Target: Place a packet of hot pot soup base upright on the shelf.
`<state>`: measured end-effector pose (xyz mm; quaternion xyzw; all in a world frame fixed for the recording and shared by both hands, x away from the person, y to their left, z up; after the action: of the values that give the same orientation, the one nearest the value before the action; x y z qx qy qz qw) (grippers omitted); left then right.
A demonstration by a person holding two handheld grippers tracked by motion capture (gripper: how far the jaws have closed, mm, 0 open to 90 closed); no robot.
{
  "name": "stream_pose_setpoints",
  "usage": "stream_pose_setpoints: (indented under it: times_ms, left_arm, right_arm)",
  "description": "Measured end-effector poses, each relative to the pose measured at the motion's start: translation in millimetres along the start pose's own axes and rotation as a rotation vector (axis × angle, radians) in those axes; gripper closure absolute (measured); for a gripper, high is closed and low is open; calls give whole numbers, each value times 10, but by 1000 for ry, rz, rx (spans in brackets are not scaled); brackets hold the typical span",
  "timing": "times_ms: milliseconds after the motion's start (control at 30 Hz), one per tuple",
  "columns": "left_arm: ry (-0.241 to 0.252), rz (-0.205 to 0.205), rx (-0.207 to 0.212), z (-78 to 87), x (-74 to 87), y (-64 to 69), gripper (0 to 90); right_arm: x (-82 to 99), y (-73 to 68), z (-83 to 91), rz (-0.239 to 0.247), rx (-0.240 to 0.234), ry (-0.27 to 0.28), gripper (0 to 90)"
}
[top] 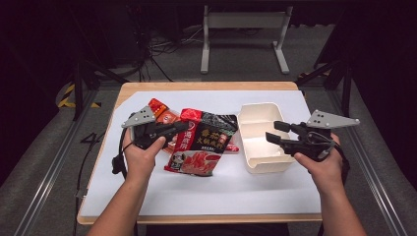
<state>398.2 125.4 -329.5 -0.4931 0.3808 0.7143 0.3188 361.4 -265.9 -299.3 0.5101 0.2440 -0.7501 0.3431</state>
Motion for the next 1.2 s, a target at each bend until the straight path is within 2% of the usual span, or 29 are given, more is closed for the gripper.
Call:
stream_pose_setpoints:
  times_ms: [333, 533, 800, 1000, 1200]
  left_arm:
    - [78, -13, -10, 52, -46, 82, 876]
    - [92, -22, -5, 43, -60, 129, 876]
    - [95, -46, -5, 10, -60, 184, 875]
    - [94, -53, -7, -22, -47, 221, 875]
    - [97, -56, 2, -34, -47, 248, 875]
  right_arm:
    - [-39, -173, -329, 13, -54, -19, 480]
    - [-47, -240, -505, 0, -101, -25, 480]
    - [-91, -306, -689, -15, -142, 11, 479]
    - [-119, -342, -806, -26, -142, -29, 502]
    - [-117, -323, -887, -67, -161, -74, 556]
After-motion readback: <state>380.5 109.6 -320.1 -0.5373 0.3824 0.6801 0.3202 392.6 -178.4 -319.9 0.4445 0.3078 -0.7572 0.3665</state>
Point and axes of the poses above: each handheld gripper's, and its own axes: z roughly backward along the jaws, x roughly out of its underside, y roughly to its right, the point moved 2 cm from there along -z, roughly forward along the jaws, and after that the axes turned 2 degrees about z, right-handed, at the moved point
